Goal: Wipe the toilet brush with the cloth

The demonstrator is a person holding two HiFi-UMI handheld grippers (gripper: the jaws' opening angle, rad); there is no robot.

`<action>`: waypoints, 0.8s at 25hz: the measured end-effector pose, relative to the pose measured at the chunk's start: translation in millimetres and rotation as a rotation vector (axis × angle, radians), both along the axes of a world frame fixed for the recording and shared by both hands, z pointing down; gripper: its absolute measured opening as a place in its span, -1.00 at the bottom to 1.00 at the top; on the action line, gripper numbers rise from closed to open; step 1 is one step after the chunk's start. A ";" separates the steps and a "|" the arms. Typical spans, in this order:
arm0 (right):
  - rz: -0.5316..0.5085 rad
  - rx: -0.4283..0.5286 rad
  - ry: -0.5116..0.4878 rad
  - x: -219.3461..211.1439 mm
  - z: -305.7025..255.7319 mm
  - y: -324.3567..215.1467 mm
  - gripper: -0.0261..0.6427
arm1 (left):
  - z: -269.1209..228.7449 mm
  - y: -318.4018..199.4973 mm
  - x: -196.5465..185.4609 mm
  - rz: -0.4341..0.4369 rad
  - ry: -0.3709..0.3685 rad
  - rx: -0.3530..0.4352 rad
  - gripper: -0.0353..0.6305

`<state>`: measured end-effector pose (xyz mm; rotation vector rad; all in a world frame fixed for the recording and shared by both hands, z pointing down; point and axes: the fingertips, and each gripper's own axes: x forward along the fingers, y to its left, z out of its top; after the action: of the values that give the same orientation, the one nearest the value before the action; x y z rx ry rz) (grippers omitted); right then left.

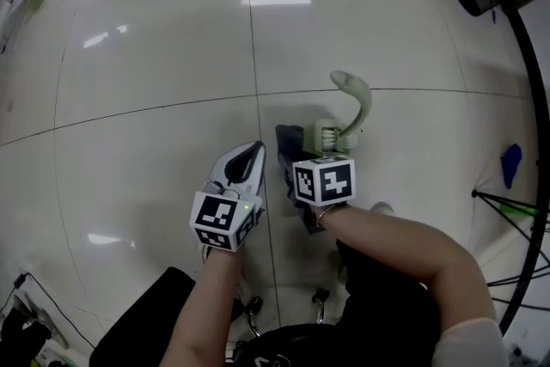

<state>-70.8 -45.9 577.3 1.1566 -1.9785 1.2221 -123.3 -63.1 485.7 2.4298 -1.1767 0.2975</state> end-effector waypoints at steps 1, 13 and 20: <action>0.022 -0.011 -0.006 -2.2 2.9 0.3 -0.61 | 2.4 1.4 -2.0 -0.002 -0.001 -0.005 -0.88; 0.325 -0.112 -0.112 34.9 36.8 -6.2 -0.62 | 8.3 6.7 -8.6 -0.020 0.022 -0.017 -0.88; 0.370 -0.161 -0.112 72.6 40.4 12.0 -0.61 | 13.1 10.4 2.8 0.000 0.028 -0.031 -0.88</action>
<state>1.8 -33.8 617.7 1.4395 -1.7515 1.6309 -120.6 -52.7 498.8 2.3997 -1.1511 0.2788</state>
